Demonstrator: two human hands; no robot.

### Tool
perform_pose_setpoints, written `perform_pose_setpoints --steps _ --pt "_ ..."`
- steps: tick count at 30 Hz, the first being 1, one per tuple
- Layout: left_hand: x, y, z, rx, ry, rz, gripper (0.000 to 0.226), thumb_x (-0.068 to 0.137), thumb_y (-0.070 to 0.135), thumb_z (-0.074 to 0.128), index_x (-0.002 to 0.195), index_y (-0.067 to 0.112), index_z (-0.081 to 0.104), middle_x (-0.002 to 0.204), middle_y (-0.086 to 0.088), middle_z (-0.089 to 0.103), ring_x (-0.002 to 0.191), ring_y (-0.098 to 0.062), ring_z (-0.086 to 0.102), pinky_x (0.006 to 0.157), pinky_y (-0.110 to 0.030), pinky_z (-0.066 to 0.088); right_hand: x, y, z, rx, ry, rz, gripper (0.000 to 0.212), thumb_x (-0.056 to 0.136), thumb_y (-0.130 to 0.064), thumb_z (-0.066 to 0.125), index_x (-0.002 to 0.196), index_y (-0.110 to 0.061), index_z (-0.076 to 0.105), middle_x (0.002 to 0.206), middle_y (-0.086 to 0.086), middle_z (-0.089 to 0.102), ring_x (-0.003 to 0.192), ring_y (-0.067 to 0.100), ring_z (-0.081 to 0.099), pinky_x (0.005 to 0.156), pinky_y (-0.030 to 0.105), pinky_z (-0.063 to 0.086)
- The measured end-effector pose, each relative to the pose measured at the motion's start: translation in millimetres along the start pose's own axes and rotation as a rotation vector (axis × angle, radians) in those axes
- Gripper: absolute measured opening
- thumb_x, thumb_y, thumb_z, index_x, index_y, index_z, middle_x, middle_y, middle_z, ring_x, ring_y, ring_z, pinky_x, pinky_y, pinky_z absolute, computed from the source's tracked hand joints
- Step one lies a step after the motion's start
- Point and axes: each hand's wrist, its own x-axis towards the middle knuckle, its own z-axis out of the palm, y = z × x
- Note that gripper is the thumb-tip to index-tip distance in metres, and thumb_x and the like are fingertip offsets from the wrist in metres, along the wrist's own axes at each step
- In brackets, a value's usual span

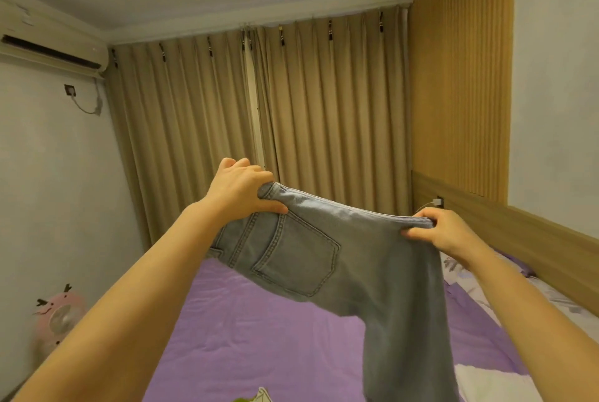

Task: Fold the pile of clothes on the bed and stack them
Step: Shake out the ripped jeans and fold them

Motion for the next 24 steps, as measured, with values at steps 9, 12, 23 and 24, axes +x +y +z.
perform_pose_setpoints --steps 9,12,23,24 --pt "-6.2 67.1 22.8 -0.371 -0.11 -0.101 0.079 0.049 0.092 0.034 0.072 0.02 0.053 0.063 0.009 0.054 0.065 -0.007 0.052 0.107 -0.039 0.022 -52.2 42.9 -35.4 0.367 0.128 0.045 0.015 0.08 -0.02 0.073 0.094 -0.016 0.068 0.086 -0.003 0.07 0.081 0.011 0.062 0.07 0.024 0.049" --pt "-16.3 94.9 32.5 -0.452 -0.128 -0.083 0.073 0.049 0.093 0.036 0.067 0.024 0.05 0.058 0.009 0.051 0.063 -0.008 0.05 0.085 -0.029 0.039 -66.4 51.4 -57.9 0.311 0.162 0.018 0.013 0.079 -0.023 0.074 0.09 -0.022 0.066 0.081 -0.012 0.068 0.079 0.005 0.061 0.07 0.022 0.047" --pt "-51.5 105.9 19.0 -0.665 -0.147 -0.238 0.077 0.045 0.098 0.043 0.07 0.028 0.06 0.061 0.01 0.058 0.061 -0.005 0.053 0.053 -0.028 0.037 -55.6 29.3 -86.7 0.266 0.113 -0.016 0.018 0.075 -0.026 0.079 0.087 -0.015 0.07 0.079 -0.007 0.073 0.071 0.001 0.066 0.06 0.016 0.053" --pt "-63.6 102.8 24.3 -0.66 -0.186 -0.267 0.077 0.045 0.099 0.044 0.071 0.028 0.061 0.063 0.01 0.059 0.063 -0.006 0.054 0.054 -0.03 0.038 -54.0 33.8 -73.0 0.237 0.061 0.0 0.018 0.075 -0.027 0.079 0.088 -0.017 0.071 0.08 -0.007 0.073 0.073 0.002 0.066 0.061 0.016 0.053"
